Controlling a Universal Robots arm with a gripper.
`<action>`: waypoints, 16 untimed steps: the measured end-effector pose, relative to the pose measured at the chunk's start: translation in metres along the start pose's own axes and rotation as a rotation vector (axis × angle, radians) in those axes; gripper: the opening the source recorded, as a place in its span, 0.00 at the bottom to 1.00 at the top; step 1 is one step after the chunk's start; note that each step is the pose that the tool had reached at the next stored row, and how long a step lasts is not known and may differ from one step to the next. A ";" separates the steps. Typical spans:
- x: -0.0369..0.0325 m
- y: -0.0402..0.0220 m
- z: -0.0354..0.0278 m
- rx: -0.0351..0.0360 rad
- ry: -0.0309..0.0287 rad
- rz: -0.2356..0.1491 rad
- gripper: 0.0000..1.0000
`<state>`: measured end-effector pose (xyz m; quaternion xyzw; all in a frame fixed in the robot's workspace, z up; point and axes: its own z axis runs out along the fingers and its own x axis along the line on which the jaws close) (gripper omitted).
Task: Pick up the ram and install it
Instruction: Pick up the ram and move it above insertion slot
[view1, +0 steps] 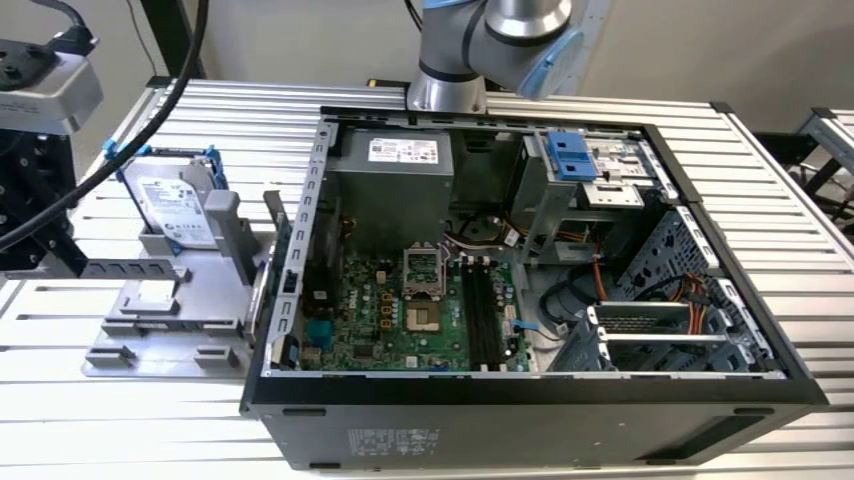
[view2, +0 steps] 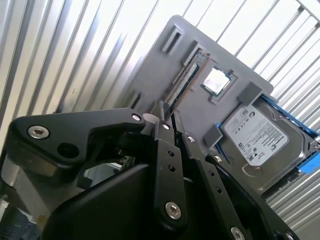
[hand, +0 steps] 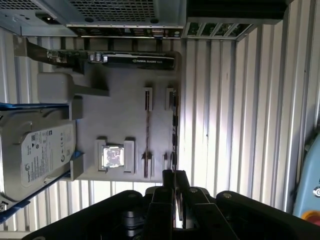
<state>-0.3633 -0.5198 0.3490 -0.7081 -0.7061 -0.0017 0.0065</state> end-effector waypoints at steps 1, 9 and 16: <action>0.0000 0.0000 -0.0018 0.0000 0.0000 0.000 0.00; 0.0002 -0.0001 -0.0167 -0.0001 0.0000 0.000 0.00; 0.0003 -0.0002 -0.0299 -0.0001 0.0001 0.000 0.00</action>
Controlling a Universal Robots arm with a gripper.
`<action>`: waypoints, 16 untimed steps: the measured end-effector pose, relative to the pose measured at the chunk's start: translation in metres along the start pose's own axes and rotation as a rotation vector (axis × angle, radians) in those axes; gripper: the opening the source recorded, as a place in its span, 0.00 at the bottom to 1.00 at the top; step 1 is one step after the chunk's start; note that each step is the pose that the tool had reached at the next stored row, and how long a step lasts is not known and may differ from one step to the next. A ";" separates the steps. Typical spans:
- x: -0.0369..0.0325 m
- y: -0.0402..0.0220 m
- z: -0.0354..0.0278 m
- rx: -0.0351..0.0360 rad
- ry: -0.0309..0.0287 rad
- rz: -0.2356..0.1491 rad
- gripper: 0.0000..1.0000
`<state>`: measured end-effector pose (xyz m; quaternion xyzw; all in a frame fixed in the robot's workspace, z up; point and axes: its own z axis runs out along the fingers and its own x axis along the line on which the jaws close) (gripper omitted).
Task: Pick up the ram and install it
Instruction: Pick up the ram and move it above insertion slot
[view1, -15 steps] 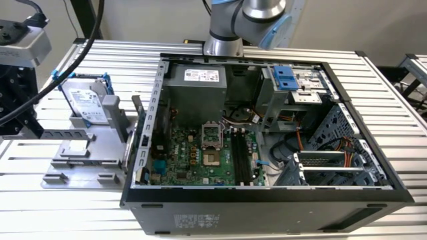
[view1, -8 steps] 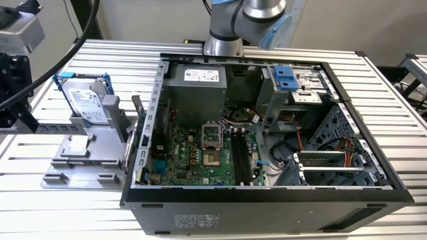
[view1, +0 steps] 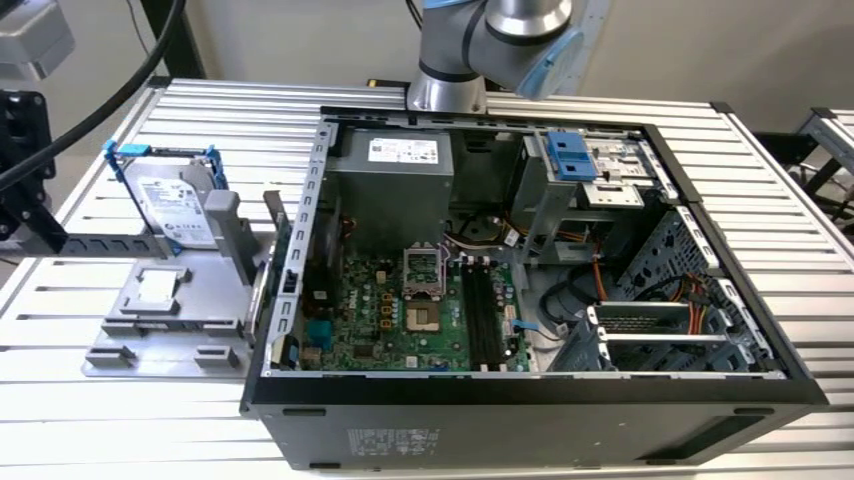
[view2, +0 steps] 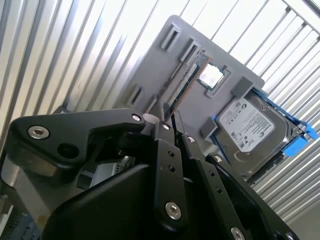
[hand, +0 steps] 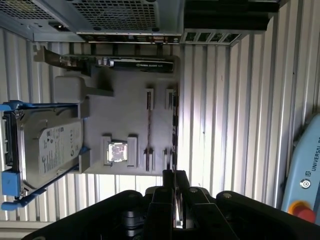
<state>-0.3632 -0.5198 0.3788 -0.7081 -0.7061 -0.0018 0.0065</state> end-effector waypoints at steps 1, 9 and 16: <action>0.0000 0.0000 -0.0019 0.0000 0.0000 0.000 0.00; 0.0002 -0.0001 -0.0149 0.0001 0.0000 0.000 0.00; 0.0002 -0.0001 -0.0169 0.0001 -0.0001 0.000 0.00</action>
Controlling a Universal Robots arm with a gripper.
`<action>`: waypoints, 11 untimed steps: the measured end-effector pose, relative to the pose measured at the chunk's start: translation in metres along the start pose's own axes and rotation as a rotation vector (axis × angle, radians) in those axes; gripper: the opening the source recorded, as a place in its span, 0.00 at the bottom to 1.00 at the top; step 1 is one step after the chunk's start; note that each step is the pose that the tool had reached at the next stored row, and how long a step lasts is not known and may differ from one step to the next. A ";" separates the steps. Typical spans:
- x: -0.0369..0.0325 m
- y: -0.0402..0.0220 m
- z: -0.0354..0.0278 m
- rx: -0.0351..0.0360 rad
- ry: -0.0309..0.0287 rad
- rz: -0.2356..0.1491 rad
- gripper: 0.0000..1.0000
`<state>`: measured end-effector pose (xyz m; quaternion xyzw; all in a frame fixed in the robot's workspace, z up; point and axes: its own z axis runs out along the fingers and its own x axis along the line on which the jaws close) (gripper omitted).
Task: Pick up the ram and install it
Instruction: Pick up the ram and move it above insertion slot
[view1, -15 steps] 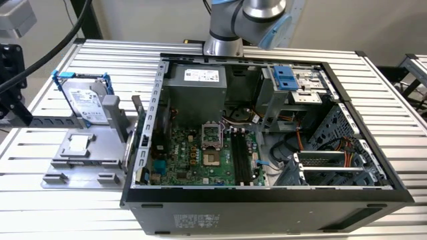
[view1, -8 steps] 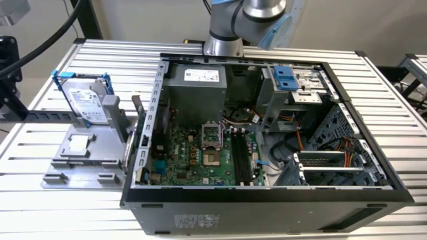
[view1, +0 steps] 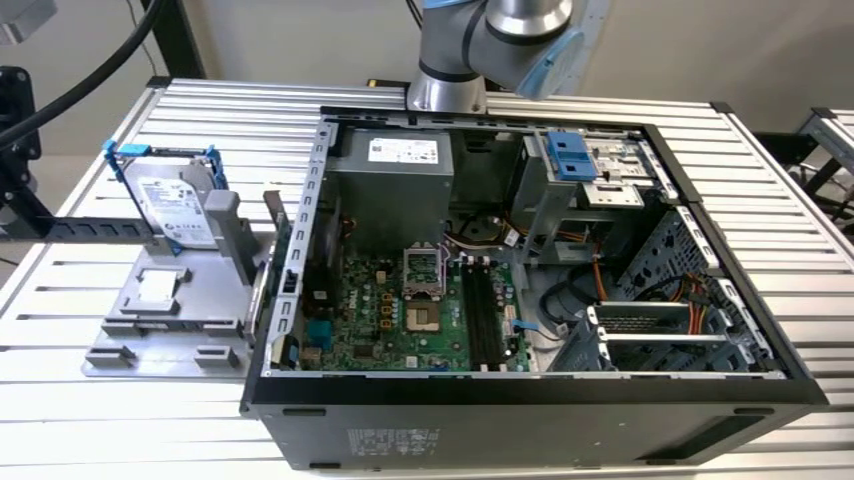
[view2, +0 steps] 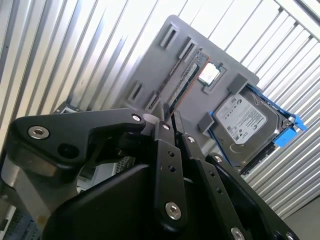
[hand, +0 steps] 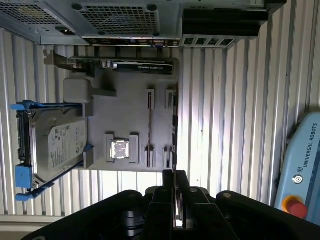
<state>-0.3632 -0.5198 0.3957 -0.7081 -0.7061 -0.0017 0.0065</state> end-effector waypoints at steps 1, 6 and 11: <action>0.0000 0.0000 0.0000 -0.0001 0.0000 0.000 0.00; 0.0000 0.0012 -0.0004 0.0003 -0.0003 0.000 0.00; 0.0000 0.0156 -0.0002 0.0000 0.0000 0.000 0.00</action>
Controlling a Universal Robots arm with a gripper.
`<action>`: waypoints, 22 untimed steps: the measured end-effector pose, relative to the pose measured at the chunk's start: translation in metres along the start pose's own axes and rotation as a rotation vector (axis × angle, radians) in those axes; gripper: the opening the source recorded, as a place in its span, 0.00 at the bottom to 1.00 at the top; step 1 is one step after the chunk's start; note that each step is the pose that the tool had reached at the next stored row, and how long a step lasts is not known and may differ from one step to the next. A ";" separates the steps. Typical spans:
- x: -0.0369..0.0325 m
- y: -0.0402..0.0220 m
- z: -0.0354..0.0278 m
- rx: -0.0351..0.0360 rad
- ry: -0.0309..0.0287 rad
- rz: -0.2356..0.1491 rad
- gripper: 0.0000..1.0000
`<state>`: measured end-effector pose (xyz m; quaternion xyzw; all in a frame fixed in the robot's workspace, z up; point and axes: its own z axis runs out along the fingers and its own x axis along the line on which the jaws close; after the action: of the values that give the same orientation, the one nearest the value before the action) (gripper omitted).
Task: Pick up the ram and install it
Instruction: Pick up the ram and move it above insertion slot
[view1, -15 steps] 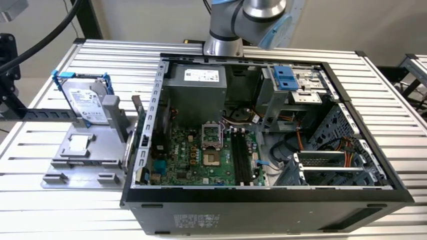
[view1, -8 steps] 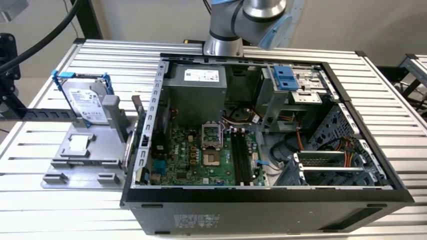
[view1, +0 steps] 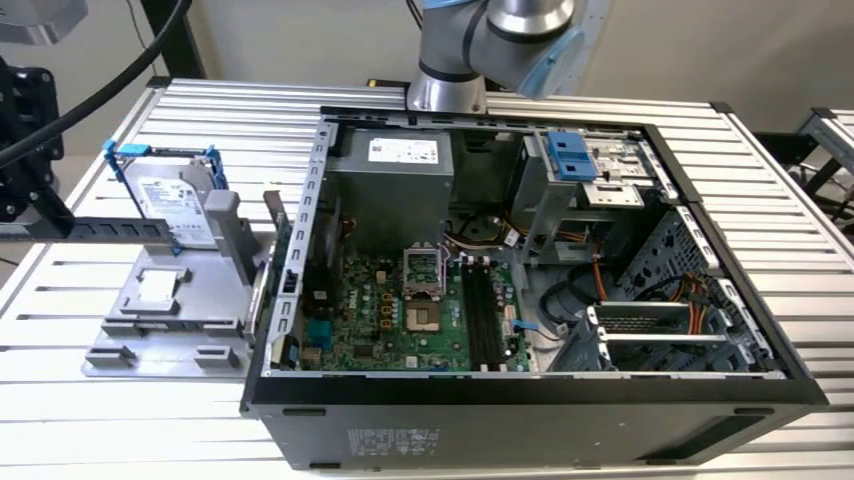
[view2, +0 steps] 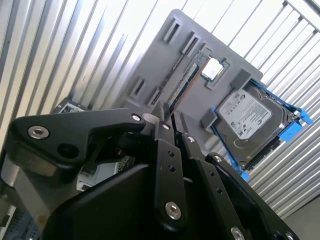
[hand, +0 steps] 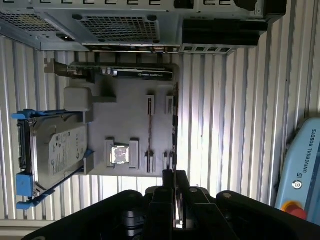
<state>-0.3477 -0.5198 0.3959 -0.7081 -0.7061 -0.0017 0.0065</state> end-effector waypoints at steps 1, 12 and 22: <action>0.0000 0.0037 0.0000 0.0000 0.0000 0.000 0.00; 0.0001 0.0478 -0.0003 0.0008 0.0001 0.000 0.00; 0.0003 0.0926 -0.0006 0.0020 0.0000 0.000 0.00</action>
<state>-0.2551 -0.5198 0.3959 -0.7081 -0.7061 -0.0010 0.0072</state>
